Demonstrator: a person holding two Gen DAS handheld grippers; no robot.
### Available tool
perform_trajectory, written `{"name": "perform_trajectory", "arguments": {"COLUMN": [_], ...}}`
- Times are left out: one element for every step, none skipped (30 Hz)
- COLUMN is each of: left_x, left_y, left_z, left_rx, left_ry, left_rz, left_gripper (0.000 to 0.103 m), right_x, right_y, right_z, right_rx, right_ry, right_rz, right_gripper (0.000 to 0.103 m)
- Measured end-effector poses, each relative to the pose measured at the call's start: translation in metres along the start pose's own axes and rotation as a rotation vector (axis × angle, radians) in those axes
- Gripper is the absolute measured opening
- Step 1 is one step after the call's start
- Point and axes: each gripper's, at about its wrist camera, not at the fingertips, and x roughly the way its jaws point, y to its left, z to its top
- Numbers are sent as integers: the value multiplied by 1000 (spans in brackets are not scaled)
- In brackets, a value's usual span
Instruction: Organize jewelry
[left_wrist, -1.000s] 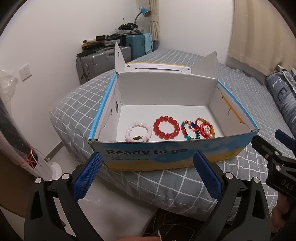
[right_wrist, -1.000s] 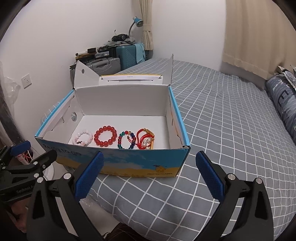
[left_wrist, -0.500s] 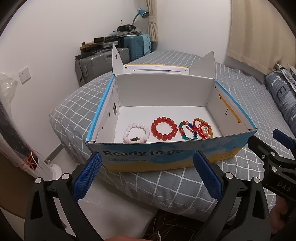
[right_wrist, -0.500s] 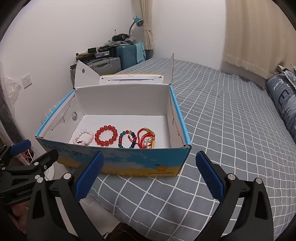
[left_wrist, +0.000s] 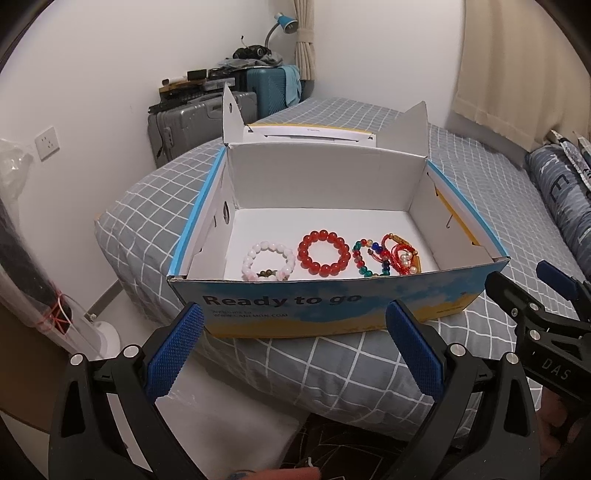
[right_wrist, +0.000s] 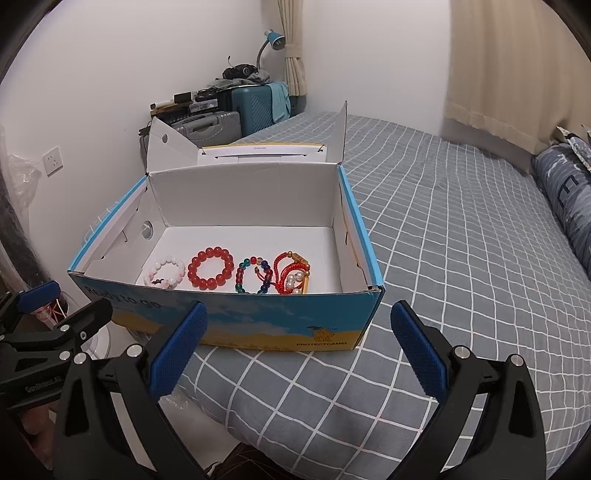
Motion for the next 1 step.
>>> {"name": "perform_trajectory", "arguments": {"left_x": [0], "left_y": [0], "left_z": [0], "left_rx": [-1], "left_ry": [-1], "left_rz": [1], "left_gripper": [97], "right_x": [0], "right_y": [0], "right_z": [0], "right_rx": [0], "right_ry": [0], "right_rz": [0], "right_gripper": [95]}}
